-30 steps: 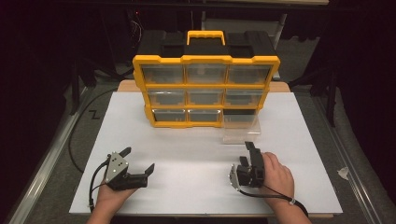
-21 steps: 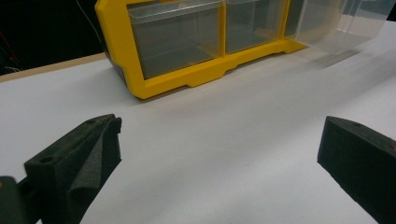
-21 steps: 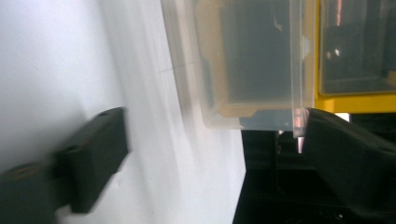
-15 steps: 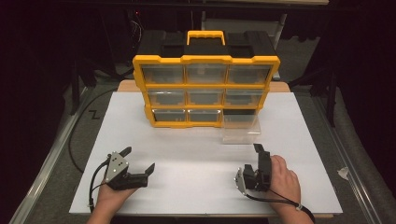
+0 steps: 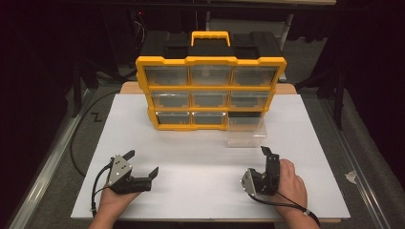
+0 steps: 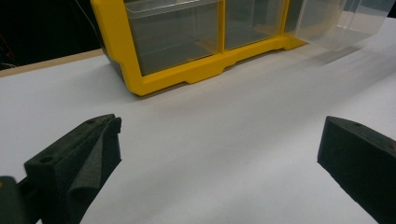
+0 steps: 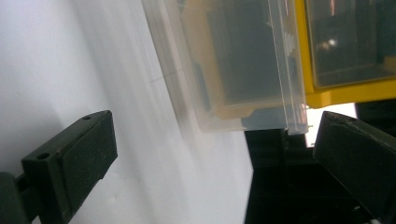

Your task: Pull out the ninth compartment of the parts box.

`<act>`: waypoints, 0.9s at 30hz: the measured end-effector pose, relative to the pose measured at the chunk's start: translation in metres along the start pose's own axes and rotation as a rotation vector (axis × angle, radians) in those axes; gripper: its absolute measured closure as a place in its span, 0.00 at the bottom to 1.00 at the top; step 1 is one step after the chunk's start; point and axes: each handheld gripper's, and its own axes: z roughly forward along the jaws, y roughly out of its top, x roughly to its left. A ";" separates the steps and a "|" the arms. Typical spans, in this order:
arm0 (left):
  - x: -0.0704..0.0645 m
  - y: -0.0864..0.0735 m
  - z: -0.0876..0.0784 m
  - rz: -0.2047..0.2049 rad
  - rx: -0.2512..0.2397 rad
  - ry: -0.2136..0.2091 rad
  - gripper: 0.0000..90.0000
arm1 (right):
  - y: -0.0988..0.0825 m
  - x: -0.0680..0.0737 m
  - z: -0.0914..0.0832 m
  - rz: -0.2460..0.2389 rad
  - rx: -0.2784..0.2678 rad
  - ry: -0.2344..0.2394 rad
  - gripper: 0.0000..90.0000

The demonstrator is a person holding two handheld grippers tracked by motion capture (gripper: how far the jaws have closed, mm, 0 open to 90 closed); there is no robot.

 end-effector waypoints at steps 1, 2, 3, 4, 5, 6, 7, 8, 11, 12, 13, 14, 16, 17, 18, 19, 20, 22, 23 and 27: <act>0.000 0.000 0.000 0.001 0.000 -0.002 0.00 | 0.000 -0.001 0.000 0.024 0.000 0.007 0.01; 0.000 0.001 0.000 0.003 -0.002 -0.003 0.00 | 0.000 -0.001 0.000 0.050 -0.002 0.018 0.01; -0.001 0.001 0.000 0.003 -0.003 -0.003 0.00 | -0.001 -0.002 0.000 0.083 -0.003 0.024 0.01; -0.001 0.001 -0.001 0.002 -0.005 -0.003 0.00 | -0.001 -0.003 0.001 0.110 -0.006 0.033 0.01; -0.001 0.001 -0.001 0.001 -0.005 -0.002 0.00 | -0.002 -0.005 0.001 0.137 -0.008 0.042 0.01; 0.000 0.001 -0.001 0.001 -0.005 -0.003 0.00 | -0.003 -0.006 0.001 0.166 -0.010 0.054 0.01; 0.000 0.001 -0.001 0.001 -0.004 -0.002 0.00 | -0.004 -0.007 0.002 0.194 -0.008 0.060 0.01; 0.000 0.001 -0.001 0.001 -0.003 -0.001 0.00 | -0.006 -0.008 0.002 0.231 -0.003 0.066 0.01; 0.000 0.001 -0.001 -0.001 -0.003 0.000 0.00 | -0.011 -0.012 0.003 0.350 -0.014 0.078 0.01; 0.000 0.001 0.000 -0.001 -0.002 0.000 0.00 | -0.013 -0.015 0.003 0.410 -0.027 0.089 0.01; 0.000 0.001 0.000 -0.001 -0.004 0.001 0.00 | -0.014 -0.017 0.003 0.449 -0.031 0.102 0.01; 0.000 0.001 -0.001 0.001 -0.006 0.005 0.00 | -0.017 -0.019 0.004 0.499 -0.041 0.117 0.01; 0.001 0.001 -0.001 -0.001 -0.009 0.007 0.00 | -0.020 -0.023 0.005 0.589 -0.060 0.149 0.01; 0.001 0.002 -0.001 -0.004 -0.012 0.010 0.00 | -0.022 -0.025 0.005 0.622 -0.069 0.159 0.01; 0.002 0.002 -0.002 -0.008 -0.015 0.011 0.00 | -0.023 -0.027 0.006 0.666 -0.076 0.177 0.01; 0.002 0.002 -0.002 -0.009 -0.015 0.012 0.00 | -0.025 -0.028 0.006 0.712 -0.085 0.196 0.01; 0.002 0.002 -0.002 -0.010 -0.015 0.011 0.00 | -0.027 -0.030 0.006 0.756 -0.093 0.211 0.01; 0.003 0.001 -0.002 -0.012 -0.014 0.010 0.00 | -0.033 -0.033 0.007 0.853 -0.111 0.232 0.01; 0.003 0.001 -0.002 -0.012 -0.014 0.010 0.00 | -0.036 -0.034 0.007 0.891 -0.120 0.232 0.01; 0.003 0.002 -0.003 -0.020 -0.023 0.008 0.00 | -0.054 -0.033 0.007 1.032 -0.117 0.265 0.01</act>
